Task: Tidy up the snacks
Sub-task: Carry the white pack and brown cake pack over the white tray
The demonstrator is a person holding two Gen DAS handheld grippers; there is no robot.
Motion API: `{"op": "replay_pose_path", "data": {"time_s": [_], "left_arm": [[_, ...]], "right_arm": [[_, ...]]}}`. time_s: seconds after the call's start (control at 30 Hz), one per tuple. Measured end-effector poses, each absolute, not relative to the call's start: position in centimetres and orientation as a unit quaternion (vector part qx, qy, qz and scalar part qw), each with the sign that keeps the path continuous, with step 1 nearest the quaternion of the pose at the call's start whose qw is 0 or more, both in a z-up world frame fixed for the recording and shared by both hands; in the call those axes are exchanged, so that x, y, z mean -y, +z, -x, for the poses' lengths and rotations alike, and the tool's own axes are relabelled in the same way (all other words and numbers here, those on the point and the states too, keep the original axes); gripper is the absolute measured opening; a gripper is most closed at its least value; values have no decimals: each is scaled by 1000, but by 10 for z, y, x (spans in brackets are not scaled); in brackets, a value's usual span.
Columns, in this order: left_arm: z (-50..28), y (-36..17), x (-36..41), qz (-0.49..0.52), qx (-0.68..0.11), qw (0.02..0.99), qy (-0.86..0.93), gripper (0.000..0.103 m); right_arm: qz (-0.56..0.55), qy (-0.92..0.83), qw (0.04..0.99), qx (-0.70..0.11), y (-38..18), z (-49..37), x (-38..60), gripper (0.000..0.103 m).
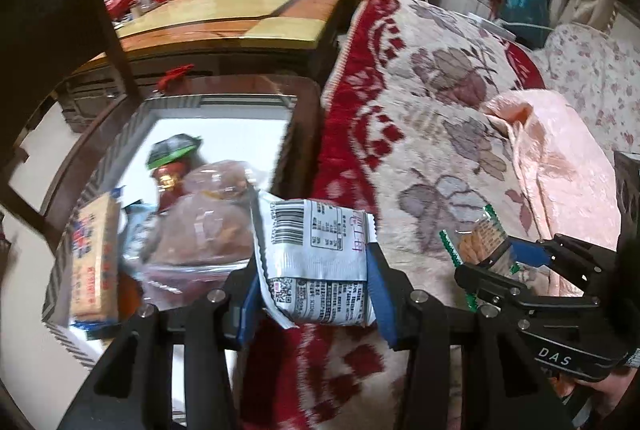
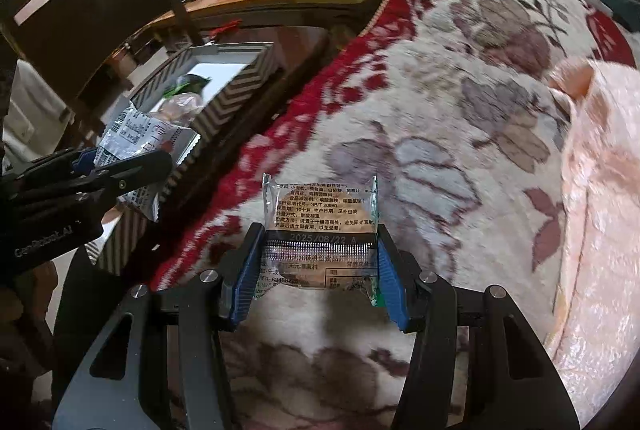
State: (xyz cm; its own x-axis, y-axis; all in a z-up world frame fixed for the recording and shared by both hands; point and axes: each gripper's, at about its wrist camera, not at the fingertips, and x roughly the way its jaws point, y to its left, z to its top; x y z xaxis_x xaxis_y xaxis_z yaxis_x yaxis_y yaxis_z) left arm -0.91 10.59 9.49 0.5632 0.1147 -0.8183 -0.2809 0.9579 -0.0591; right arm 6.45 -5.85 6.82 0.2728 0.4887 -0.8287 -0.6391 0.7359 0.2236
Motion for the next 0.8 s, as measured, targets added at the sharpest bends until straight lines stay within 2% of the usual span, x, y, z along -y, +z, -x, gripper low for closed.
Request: {"op": "replay_pose_path", "data": {"time_s": [0.8], "left_arm": [[67,91,-212,162,-438,858,214,50]], "right_arm": [[165,455,751,-449,96,-27,-75,53]]}}
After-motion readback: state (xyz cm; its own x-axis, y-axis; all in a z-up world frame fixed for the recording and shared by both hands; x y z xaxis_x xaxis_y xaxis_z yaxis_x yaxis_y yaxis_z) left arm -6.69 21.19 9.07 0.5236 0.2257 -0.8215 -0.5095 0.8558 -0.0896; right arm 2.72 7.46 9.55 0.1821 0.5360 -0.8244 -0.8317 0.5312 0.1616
